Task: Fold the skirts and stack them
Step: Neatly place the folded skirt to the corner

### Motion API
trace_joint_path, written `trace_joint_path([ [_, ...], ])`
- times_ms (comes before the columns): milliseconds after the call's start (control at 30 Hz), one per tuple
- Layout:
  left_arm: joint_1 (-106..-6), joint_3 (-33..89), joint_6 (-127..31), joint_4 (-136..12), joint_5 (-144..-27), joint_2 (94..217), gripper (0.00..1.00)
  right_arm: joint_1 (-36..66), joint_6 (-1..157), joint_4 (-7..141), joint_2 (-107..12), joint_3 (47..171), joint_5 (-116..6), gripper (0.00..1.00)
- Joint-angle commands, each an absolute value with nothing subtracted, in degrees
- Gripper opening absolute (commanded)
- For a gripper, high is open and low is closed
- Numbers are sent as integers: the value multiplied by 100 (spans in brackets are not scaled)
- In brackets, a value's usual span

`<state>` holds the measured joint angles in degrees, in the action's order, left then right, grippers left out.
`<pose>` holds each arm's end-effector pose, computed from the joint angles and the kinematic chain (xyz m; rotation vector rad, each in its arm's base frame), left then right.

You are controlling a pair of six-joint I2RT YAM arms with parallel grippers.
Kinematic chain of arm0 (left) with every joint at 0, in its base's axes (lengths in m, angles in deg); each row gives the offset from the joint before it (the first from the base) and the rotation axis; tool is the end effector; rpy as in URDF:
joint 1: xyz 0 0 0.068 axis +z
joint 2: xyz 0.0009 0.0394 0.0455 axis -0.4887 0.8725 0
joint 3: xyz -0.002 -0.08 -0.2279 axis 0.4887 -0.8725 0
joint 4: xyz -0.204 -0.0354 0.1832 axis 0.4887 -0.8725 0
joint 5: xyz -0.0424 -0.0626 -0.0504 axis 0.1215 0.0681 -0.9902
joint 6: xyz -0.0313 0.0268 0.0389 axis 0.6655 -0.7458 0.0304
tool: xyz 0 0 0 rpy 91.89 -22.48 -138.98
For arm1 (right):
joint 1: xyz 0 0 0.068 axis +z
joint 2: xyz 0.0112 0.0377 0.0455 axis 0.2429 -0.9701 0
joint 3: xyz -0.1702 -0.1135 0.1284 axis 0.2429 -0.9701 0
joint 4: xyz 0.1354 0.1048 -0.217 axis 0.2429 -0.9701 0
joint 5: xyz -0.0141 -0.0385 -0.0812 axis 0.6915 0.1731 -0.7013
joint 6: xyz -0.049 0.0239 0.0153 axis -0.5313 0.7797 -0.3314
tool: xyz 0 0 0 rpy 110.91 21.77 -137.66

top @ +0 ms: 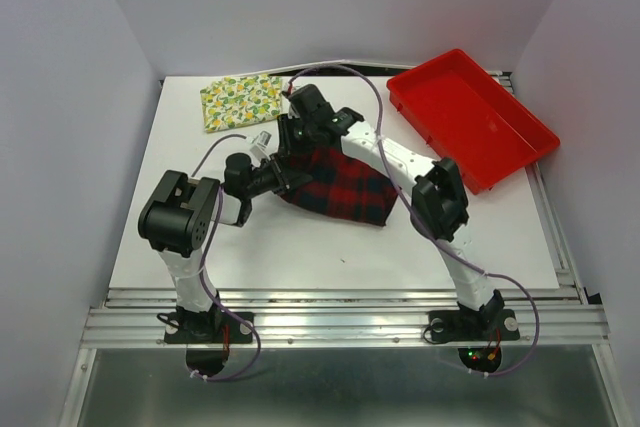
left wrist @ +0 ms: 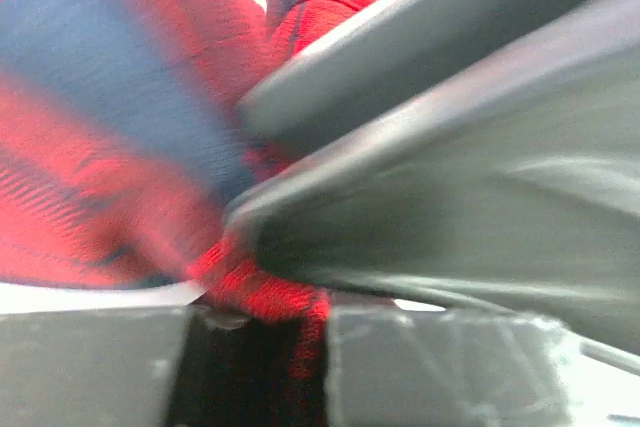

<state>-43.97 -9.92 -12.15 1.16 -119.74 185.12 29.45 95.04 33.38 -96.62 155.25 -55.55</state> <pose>0.3074 -0.1083 0.0987 0.0925 1.8561 -1.4003 0.3741 0.3615 0.2344 -0.4744 2.3742 0.7091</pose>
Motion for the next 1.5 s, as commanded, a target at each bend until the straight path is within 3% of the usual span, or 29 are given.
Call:
trace_joint_path([
  [0, -4455, -563, -1837, -679, -11502, 18180, 0, 2673, 9042, 3694, -9244, 16155, -6113, 50],
  [200, -4481, 314, -2908, -2471, -10765, 18232, 0, 1988, 8654, 3782, -8982, 16305, -6669, 94],
  [267, -4516, 902, -3313, -3010, -10456, 18276, 0, 1760, 8497, 3808, -8832, 16183, -6591, 100],
  [400, -4727, 1897, -4673, -4038, -9439, 18469, 0, 1435, 8233, 3800, -8376, 15516, -6546, 100],
  [767, -4639, 4770, -6267, -5033, -8479, 19418, 0, 564, 8057, 3826, -7575, 13942, -5623, 100],
  [1467, -4059, 7199, -6769, -5579, -8398, 20219, 0, 510, 8382, 3844, -7715, 13694, -5122, 100],
])
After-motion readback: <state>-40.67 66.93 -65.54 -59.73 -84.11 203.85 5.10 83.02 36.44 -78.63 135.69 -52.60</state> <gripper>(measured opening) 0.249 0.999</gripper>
